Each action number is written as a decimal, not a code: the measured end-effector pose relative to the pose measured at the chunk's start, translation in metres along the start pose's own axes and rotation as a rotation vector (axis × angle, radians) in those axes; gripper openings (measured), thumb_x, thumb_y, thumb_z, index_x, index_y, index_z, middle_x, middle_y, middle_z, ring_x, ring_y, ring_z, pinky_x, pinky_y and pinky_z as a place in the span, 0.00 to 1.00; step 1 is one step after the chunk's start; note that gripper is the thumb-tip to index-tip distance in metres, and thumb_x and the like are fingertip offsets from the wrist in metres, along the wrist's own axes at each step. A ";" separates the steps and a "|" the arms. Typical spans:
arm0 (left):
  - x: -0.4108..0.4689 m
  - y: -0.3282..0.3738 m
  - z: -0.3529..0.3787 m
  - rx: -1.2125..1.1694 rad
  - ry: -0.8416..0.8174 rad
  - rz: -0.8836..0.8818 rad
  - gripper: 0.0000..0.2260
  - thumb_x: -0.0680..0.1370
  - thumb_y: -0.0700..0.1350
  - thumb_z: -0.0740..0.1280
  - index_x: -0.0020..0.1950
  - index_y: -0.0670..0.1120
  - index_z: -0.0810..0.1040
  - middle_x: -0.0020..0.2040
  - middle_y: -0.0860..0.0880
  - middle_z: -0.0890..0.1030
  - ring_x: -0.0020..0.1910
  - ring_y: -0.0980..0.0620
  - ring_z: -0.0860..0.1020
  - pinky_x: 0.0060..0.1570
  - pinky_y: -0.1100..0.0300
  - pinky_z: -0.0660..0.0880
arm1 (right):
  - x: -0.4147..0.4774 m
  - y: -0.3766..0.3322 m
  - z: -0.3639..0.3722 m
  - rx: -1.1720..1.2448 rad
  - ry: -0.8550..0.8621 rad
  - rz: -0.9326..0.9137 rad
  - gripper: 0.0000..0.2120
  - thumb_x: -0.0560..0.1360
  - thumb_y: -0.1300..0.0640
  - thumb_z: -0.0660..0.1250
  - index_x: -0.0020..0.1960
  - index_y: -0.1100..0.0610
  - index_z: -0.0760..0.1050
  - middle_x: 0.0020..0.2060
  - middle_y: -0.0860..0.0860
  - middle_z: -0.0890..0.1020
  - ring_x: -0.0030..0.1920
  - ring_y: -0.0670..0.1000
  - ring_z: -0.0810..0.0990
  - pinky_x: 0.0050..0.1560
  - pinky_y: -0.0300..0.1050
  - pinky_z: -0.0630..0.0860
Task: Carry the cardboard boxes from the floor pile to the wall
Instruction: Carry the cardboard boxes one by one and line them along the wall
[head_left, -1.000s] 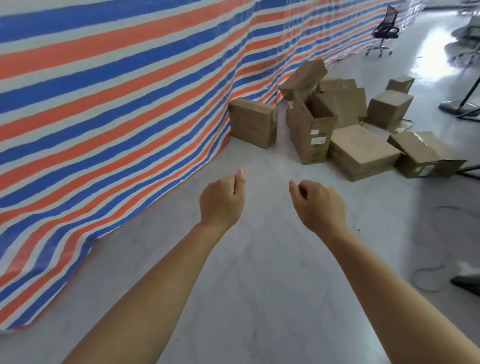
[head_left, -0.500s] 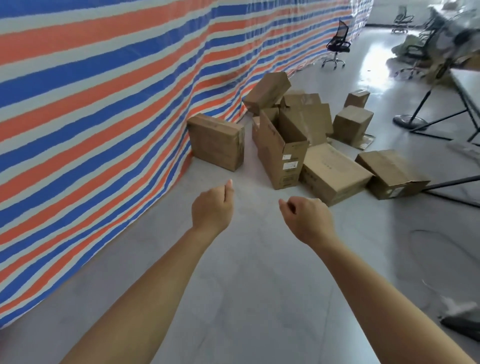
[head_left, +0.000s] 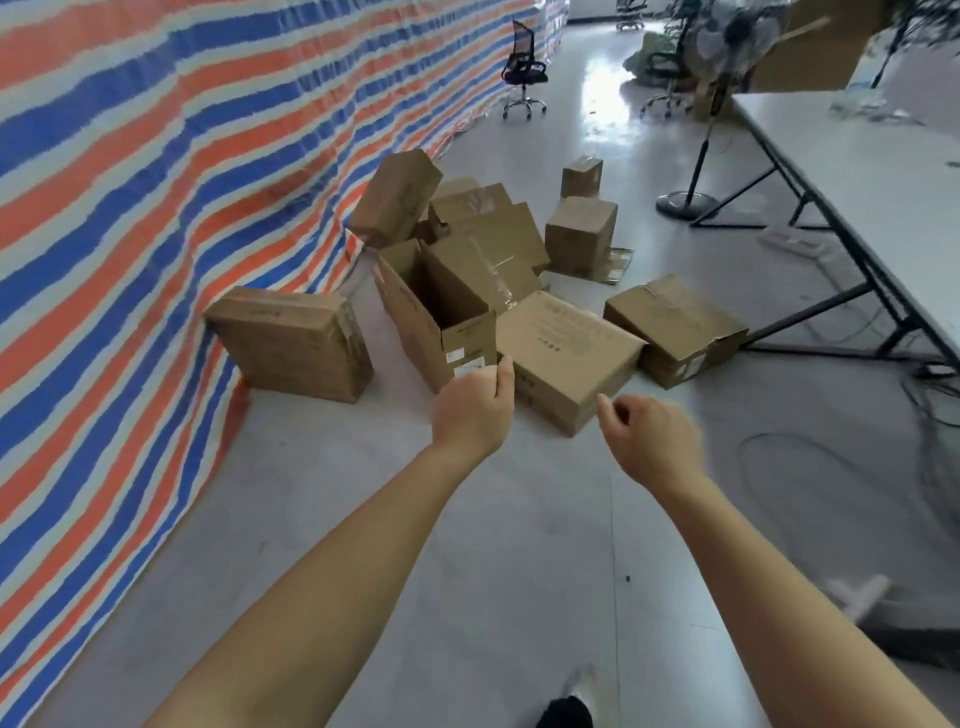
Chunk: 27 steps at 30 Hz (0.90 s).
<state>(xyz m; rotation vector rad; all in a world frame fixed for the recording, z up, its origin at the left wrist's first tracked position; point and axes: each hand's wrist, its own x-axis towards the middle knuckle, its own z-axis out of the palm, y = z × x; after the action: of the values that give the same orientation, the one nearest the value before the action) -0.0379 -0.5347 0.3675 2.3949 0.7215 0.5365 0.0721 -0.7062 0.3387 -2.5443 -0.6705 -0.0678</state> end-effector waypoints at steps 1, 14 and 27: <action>0.023 0.008 0.009 -0.006 0.002 -0.001 0.26 0.85 0.54 0.52 0.33 0.43 0.75 0.29 0.48 0.75 0.31 0.52 0.76 0.30 0.59 0.68 | 0.026 0.007 -0.001 -0.006 -0.010 -0.008 0.24 0.81 0.44 0.60 0.31 0.57 0.73 0.26 0.50 0.75 0.29 0.54 0.73 0.28 0.43 0.65; 0.294 0.045 0.117 0.000 0.030 -0.110 0.26 0.85 0.54 0.50 0.29 0.46 0.68 0.28 0.49 0.73 0.31 0.51 0.74 0.31 0.56 0.66 | 0.331 0.069 0.029 -0.027 -0.158 -0.055 0.23 0.81 0.44 0.60 0.32 0.54 0.75 0.31 0.49 0.81 0.30 0.50 0.77 0.29 0.44 0.75; 0.597 0.059 0.285 -0.004 -0.136 -0.282 0.26 0.85 0.55 0.48 0.35 0.44 0.73 0.33 0.47 0.76 0.32 0.51 0.72 0.30 0.57 0.64 | 0.642 0.164 0.070 -0.112 -0.318 0.012 0.22 0.82 0.45 0.58 0.30 0.49 0.67 0.26 0.45 0.75 0.29 0.48 0.77 0.29 0.41 0.69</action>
<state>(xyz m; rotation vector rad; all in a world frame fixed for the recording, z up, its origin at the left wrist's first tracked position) 0.5931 -0.3335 0.3117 2.2489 0.9748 0.2553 0.7077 -0.5070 0.3123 -2.6943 -0.7899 0.3186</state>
